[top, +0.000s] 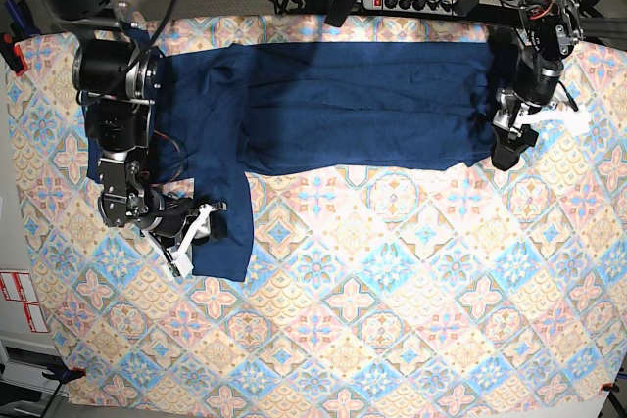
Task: Fold the T-shirt properly
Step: 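Lower the right gripper onto the sleeve cuff and grasp it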
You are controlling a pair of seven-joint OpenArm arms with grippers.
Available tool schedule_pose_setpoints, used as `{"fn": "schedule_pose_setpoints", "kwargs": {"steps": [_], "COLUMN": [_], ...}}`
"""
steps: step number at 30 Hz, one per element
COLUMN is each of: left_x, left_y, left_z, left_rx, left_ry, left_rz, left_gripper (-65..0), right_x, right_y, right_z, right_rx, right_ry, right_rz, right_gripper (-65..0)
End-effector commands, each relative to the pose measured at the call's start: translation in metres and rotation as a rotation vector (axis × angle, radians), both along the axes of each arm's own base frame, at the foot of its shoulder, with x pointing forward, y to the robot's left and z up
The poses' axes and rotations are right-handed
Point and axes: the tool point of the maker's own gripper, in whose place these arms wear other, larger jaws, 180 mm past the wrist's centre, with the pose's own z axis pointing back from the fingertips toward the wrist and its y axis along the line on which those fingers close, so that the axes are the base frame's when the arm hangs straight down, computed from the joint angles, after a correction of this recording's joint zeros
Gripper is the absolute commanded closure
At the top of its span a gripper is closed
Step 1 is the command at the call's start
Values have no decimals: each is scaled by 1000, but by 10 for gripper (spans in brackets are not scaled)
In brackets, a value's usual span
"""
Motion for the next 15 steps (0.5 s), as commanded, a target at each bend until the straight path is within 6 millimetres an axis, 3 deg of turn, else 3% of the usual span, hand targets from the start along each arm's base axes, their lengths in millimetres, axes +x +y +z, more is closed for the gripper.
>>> {"fn": "schedule_pose_setpoints", "kwargs": {"steps": [1, 7, 11, 15], "left_x": [5, 5, 5, 5], "left_y": [3, 3, 3, 3], "left_z": [11, 11, 11, 11], "left_rx": [17, 15, 15, 15], "left_ry": [-36, -38, -38, -38], "left_rz": [-5, -5, -5, -5], "left_gripper": [-480, -480, -480, -480], "right_x": [15, 23, 28, 30], "right_y": [-14, -15, -35, -36], "right_z": [15, 23, 28, 30], "right_rx": [1, 30, 6, 8], "right_ry": [-50, -102, -141, -153], "right_rz": [-24, -48, -92, -98], "right_gripper": [-247, -245, -247, -247]}}
